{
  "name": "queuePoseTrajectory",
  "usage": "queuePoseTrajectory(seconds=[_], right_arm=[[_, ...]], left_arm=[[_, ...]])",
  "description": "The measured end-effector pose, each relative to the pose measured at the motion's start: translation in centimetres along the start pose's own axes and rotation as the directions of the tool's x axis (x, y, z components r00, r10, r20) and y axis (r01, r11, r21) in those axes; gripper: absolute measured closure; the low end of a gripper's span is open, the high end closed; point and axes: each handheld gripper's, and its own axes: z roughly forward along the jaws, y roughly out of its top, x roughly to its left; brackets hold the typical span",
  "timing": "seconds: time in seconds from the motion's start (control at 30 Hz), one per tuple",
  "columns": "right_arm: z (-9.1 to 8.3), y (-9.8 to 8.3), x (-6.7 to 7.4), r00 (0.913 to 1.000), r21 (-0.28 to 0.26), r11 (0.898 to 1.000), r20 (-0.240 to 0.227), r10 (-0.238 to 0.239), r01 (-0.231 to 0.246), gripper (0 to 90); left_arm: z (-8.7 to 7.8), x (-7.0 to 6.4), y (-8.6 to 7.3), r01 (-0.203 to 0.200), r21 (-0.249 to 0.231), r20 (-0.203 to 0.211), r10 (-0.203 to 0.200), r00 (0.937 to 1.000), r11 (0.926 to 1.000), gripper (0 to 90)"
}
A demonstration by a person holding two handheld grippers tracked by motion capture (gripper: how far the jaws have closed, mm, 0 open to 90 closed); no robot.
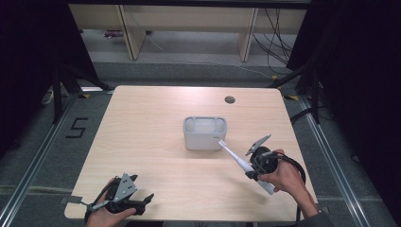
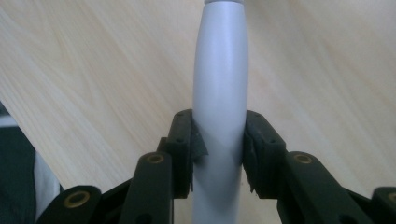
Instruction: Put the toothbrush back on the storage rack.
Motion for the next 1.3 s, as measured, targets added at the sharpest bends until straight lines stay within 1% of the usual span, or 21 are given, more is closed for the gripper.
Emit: queuePoseTrajectory(seconds=[0.03,0.07,0.13,0.3,0.33,0.4,0.43,0.47,0.5,0.53,0.57,0.6,0.67,0.73,0.8,0.97,1.07,1.1,1.13,1.2,1.3], right_arm=[[-0.8,0.2,0.0,1.0000,-0.058,0.998,-0.002,-0.006,0.005,66.8],[-0.8,0.2,0.0,1.0000,-0.058,0.998,-0.002,-0.006,0.005,66.8],[-1.9,0.4,0.1,0.9997,-0.137,0.991,-0.019,0.012,-0.015,66.8],[-3.0,0.8,0.0,0.9985,-0.230,0.972,-0.022,0.049,-0.053,66.8],[-3.3,0.9,-0.4,0.9985,-0.290,0.956,-0.026,0.048,-0.053,66.8],[-3.3,1.1,-0.5,0.9991,-0.314,0.949,-0.006,0.042,-0.042,66.8],[-3.2,1.3,-0.8,0.9996,-0.361,0.932,-0.002,0.028,-0.026,66.8],[-3.3,1.4,-0.9,0.9996,-0.368,0.930,0.000,0.029,-0.027,66.8],[-3.1,1.5,-1.0,0.9992,-0.403,0.915,0.015,0.038,-0.029,66.8],[-3.4,1.6,-0.9,0.9971,-0.397,0.915,0.014,0.075,-0.063,66.8],[-3.4,1.8,-1.0,0.9972,-0.414,0.908,0.013,0.074,-0.062,66.8],[-3.3,2.1,-1.2,0.9970,-0.452,0.890,0.012,0.077,-0.063,66.8],[-3.2,2.3,-1.4,0.9970,-0.467,0.882,0.011,0.077,-0.062,66.8],[-3.1,2.9,-1.7,0.9953,-0.515,0.854,0.004,0.097,-0.081,66.8],[-3.1,3.0,-1.7,0.9948,-0.524,0.848,0.010,0.102,-0.082,66.8],[-2.8,4.0,-1.9,0.9952,-0.552,0.831,0.016,0.096,-0.072,66.8],[-2.8,4.5,-2.2,0.9939,-0.592,0.803,0.033,0.105,-0.065,66.8],[-2.8,4.7,-2.2,0.9939,-0.595,0.800,0.012,0.109,-0.081,66.8],[-2.9,5.2,-2.2,0.9929,-0.615,0.783,0.007,0.119,-0.090,66.8],[-3.0,5.4,-2.2,0.9924,-0.618,0.780,0.004,0.123,-0.095,66.8],[-3.1,6.0,-2.4,0.9938,-0.649,0.758,0.019,0.109,-0.071,66.8]], left_arm=[[0.0,0.0,0.0,0.001,0.000,0.001,-0.001,1.0000,1.0000,15.3],[0.0,0.0,0.0,0.002,-0.001,0.003,-0.002,1.0000,1.0000,15.3],[0.0,0.0,0.0,0.011,-0.001,0.005,-0.011,0.9999,0.9999,15.2],[0.0,-0.1,0.0,0.020,-0.012,-0.001,-0.020,0.9998,0.9997,15.3],[0.0,-0.1,-0.1,0.024,-0.013,-0.001,-0.024,0.9997,0.9996,15.3],[0.0,-0.1,-0.1,0.026,-0.014,-0.001,-0.026,0.9997,0.9996,15.3],[0.0,-0.1,-0.1,0.025,-0.013,-0.001,-0.025,0.9997,0.9996,15.2],[0.0,0.0,-0.1,0.013,-0.004,0.005,-0.013,0.9999,0.9999,15.3],[0.0,0.0,-0.1,0.008,-0.001,0.005,-0.008,1.0000,1.0000,15.3],[0.0,0.0,-0.1,0.011,-0.002,0.005,-0.011,0.9999,0.9999,15.3],[0.0,0.0,-0.1,0.010,-0.002,0.005,-0.010,0.9999,0.9999,15.3],[0.0,0.1,-0.1,0.009,-0.002,0.005,-0.009,0.9999,1.0000,15.3],[0.0,0.1,-0.1,0.010,-0.002,0.004,-0.010,0.9999,0.9999,15.3],[-0.1,0.1,-0.1,0.009,0.003,0.009,-0.009,0.9999,1.0000,15.3],[0.0,0.0,-0.1,0.028,-0.007,0.008,-0.028,0.9996,0.9996,15.3],[0.0,0.0,-0.1,0.019,-0.006,0.000,-0.019,0.9998,0.9998,15.2],[0.0,0.0,-0.1,0.024,-0.005,0.004,-0.024,0.9997,0.9997,15.3],[0.0,0.0,-0.1,0.024,-0.009,0.006,-0.024,0.9997,0.9997,15.2],[0.0,0.0,-0.1,0.027,-0.007,0.008,-0.027,0.9996,0.9996,15.2],[0.0,0.0,-0.1,0.027,-0.009,0.007,-0.027,0.9996,0.9996,15.2],[0.0,0.1,-0.1,0.025,-0.012,0.004,-0.025,0.9997,0.9996,15.2]])
